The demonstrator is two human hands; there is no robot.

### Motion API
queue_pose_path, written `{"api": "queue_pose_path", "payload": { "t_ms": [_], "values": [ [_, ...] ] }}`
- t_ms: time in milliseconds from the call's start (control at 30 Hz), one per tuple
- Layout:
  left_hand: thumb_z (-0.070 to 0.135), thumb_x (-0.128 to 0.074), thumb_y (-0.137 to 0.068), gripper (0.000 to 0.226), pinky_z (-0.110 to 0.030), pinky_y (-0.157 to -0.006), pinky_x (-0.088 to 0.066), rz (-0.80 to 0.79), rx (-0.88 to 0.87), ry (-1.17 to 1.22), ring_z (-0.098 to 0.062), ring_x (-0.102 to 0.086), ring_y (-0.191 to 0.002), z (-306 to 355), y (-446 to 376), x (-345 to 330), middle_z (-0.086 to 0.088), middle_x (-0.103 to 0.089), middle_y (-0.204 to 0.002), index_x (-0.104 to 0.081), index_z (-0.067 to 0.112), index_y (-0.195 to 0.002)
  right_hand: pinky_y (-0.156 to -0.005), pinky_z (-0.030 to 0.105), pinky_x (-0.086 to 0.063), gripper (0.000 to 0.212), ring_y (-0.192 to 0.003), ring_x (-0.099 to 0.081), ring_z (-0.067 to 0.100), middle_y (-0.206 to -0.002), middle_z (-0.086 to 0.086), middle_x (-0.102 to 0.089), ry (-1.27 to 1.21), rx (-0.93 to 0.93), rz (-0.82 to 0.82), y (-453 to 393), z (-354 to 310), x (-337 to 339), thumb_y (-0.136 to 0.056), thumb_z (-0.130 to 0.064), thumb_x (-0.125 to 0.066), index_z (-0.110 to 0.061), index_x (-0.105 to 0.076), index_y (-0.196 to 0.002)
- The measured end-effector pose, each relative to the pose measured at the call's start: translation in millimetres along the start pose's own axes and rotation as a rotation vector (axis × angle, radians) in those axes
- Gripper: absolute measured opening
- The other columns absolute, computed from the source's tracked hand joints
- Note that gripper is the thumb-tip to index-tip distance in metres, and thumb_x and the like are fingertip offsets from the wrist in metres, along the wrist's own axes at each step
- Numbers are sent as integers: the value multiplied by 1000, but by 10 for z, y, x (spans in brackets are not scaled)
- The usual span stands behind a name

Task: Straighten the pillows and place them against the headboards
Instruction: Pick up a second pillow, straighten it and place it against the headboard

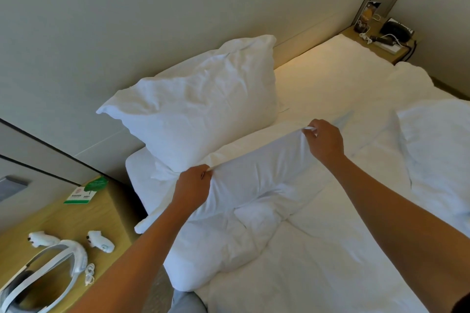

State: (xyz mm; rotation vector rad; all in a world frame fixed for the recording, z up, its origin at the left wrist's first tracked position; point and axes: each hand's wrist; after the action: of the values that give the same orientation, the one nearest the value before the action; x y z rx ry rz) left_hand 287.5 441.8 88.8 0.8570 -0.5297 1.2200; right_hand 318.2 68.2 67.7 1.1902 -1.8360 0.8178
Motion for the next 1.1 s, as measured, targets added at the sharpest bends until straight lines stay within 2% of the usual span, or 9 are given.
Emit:
{"api": "queue_pose_path", "payload": {
  "t_ms": [133, 367, 567, 700, 800, 900, 967, 1000, 1100],
  "values": [
    [25, -49, -102, 28, -27, -60, -41, -41, 54, 71, -14, -61, -70, 52, -321, 137, 4, -64, -71, -64, 27, -78, -75, 36, -51, 18, -91, -69, 36, -94, 14, -72, -5, 2, -21, -369, -124, -101, -101, -24, -66, -8, -70, -92],
    [25, -47, -104, 27, -26, -62, -41, 13, 143, 127, -17, -61, -72, -178, -821, 103, 3, -66, -74, -67, 20, -86, -74, 32, -42, 21, -95, -67, 36, -97, 13, -69, 30, -26, -80, -892, -384, -654, -104, -26, -60, -9, -67, -94],
    [23, -46, -104, 25, -31, -68, -41, 91, 122, 110, -23, -56, -70, -229, -1503, 366, 2, -59, -70, -63, 16, -87, -81, 41, -47, 23, -103, -64, 42, -104, 20, -68, 60, 33, -59, -1571, -790, -953, -105, -21, -55, -2, -67, -98],
    [22, -45, -105, 26, -25, -57, -41, 144, 132, 116, -19, -59, -66, -355, -1763, 448, -2, -62, -71, -65, 14, -89, -82, 40, -46, 22, -103, -64, 41, -106, 20, -67, 69, 50, -66, -1805, -972, -1186, -105, -20, -55, -2, -66, -101],
    [20, -45, -104, 29, -25, -54, -40, 118, 147, 145, -23, -56, -64, -407, -1750, 361, -4, -59, -67, -61, 9, -83, -91, 39, -52, 23, -118, -62, 37, -128, 16, -61, 26, 59, -101, -1601, -910, -1337, -102, -17, -59, -6, -64, -122],
    [23, -48, -104, 25, -18, -51, -37, 100, 131, 152, -21, -57, -64, -429, -1619, 228, 1, -60, -68, -59, 14, -84, -107, 45, -51, 64, -148, -44, 32, -169, 10, -30, -19, 5, -143, -1059, -777, -1480, -99, -22, -68, -15, -42, -157],
    [27, -55, -102, 17, -15, -64, -45, 113, 88, 141, -21, -65, -79, -436, -1493, 159, 0, -70, -88, -64, 16, -111, -105, 44, -52, 78, -154, -35, 33, -175, 8, -17, -20, -14, -111, -592, -698, -1571, -98, -29, -70, -19, -31, -164],
    [29, -58, -101, 31, -20, -80, -50, 110, 57, 127, -24, -67, -99, -448, -1428, 121, -6, -71, -110, -60, 15, -129, -105, 45, -52, 80, -156, -32, 33, -176, 8, -15, -30, -23, -105, -353, -667, -1615, -98, -31, -70, -20, -28, -165],
    [35, -59, -100, 71, -41, -119, -32, 58, -23, 27, -28, -28, -151, -496, -1190, 9, -12, -27, -165, -25, 19, -160, -113, 47, -46, 83, -160, -25, 32, -176, 8, -13, -104, -106, -177, 296, -655, -1739, -99, -39, -68, -22, -25, -167]
  ]
}}
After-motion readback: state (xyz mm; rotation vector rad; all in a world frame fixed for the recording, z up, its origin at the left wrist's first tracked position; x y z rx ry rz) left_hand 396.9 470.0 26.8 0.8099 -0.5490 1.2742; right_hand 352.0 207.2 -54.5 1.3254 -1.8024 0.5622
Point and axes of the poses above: each hand's wrist, its own y-axis away from the middle knuckle, its own x-axis out of the back of the hand, z = x × y
